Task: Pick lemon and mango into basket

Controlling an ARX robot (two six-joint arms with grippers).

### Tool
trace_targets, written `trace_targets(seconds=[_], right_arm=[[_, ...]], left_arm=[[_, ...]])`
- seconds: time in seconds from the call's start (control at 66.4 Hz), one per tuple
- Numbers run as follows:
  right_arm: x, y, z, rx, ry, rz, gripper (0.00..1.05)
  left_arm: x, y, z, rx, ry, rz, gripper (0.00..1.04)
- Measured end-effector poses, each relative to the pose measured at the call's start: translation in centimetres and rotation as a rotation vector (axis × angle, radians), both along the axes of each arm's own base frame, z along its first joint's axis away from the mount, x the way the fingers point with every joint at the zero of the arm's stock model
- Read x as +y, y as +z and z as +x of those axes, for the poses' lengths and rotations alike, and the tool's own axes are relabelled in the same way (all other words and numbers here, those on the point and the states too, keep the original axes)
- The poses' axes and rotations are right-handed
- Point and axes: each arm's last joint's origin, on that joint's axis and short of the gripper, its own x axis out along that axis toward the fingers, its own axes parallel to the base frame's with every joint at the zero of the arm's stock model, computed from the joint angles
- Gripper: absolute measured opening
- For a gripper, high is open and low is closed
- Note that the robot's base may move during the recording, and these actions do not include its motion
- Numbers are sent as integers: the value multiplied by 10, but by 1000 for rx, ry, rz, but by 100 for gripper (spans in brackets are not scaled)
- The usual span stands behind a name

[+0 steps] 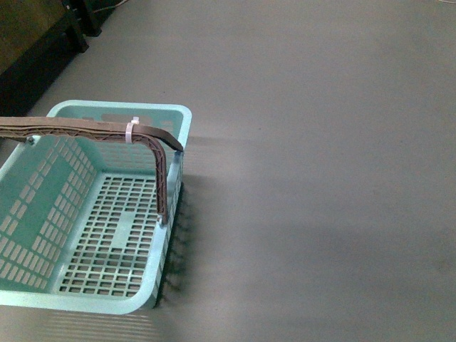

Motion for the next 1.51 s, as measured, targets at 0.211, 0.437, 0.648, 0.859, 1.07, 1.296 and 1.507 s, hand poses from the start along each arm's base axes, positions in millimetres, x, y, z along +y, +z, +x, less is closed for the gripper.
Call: trace_targets(seconds=[0.211, 0.437, 0.648, 0.859, 1.07, 1.296, 1.507], right_arm=[[0, 0, 0, 0, 0, 0, 96], [0, 0, 0, 0, 0, 0, 96], [0, 0, 0, 0, 0, 0, 96], [0, 0, 0, 0, 0, 0, 96], [0, 0, 0, 0, 0, 0, 96], [0, 0, 0, 0, 0, 0, 96], [0, 0, 0, 0, 0, 0, 96]], left_arm=[[-22, -48, 45, 97, 52, -151, 98], [-34, -67, 100, 80, 134, -255, 98], [-32, -69, 122, 55, 163, -266, 98], [-22, -78, 142, 57, 222, -249, 98], [-26, -83, 154, 90, 236, -238, 68], [-30, -87, 153, 139, 271, -257, 29], [-31, -79, 140, 154, 289, -299, 16]])
